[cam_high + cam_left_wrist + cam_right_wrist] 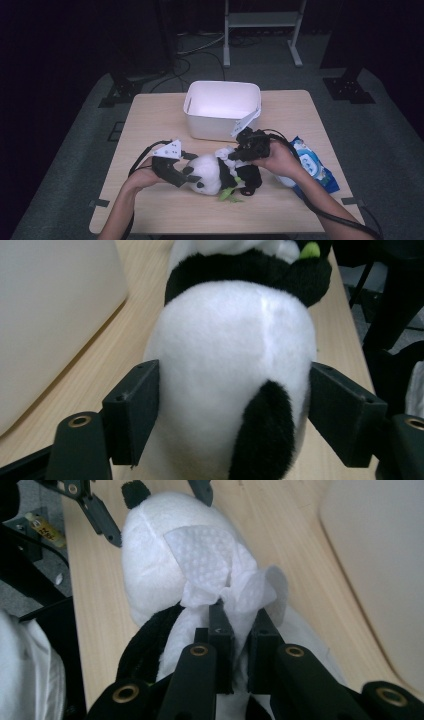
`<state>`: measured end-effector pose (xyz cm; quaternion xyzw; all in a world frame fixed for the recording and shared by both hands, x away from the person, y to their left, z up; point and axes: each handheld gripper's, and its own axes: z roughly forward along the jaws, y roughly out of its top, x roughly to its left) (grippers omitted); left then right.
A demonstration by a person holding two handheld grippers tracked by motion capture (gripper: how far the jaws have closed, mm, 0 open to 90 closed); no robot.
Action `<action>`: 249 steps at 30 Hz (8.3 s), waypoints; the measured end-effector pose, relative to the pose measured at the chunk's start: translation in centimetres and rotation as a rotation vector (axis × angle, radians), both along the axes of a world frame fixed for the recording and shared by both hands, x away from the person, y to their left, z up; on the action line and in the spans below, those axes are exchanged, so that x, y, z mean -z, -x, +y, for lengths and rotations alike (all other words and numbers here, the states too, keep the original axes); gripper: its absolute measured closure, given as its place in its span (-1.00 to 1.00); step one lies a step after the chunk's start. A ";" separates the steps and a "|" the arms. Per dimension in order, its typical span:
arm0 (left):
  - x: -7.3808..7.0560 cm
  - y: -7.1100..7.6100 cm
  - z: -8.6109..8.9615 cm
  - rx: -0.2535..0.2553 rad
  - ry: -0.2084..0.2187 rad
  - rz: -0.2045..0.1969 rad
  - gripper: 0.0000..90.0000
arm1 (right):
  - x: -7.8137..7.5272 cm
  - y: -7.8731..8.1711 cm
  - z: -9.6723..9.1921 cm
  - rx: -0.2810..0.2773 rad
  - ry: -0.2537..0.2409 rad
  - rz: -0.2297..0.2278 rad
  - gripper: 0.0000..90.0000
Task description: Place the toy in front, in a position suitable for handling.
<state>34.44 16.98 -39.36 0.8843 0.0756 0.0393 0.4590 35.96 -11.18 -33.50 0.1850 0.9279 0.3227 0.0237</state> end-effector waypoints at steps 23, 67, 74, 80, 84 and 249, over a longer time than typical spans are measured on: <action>1.2 0.4 -0.4 0.000 -0.024 0.213 -0.57 | -0.5 4.6 1.0 -0.136 -0.001 0.000 0.85; 3.0 1.3 -2.7 0.047 -0.077 0.228 -0.66 | 2.5 4.5 -1.1 -0.125 -0.026 0.049 0.85; 2.7 1.3 -2.4 0.030 -0.074 0.182 -0.45 | 2.2 4.2 -1.1 -0.114 -0.038 0.027 0.85; 2.4 1.3 -2.1 0.006 -0.084 0.148 -0.38 | 1.7 3.8 -0.9 -0.103 -0.046 0.014 0.85; 2.3 1.2 -1.6 -0.021 -0.096 0.122 -0.38 | 1.4 3.3 -0.3 -0.101 -0.047 -0.011 0.85; 4.1 1.2 -0.1 -0.037 -0.088 0.183 -0.79 | 1.9 5.3 -1.9 -0.077 0.067 -0.064 0.84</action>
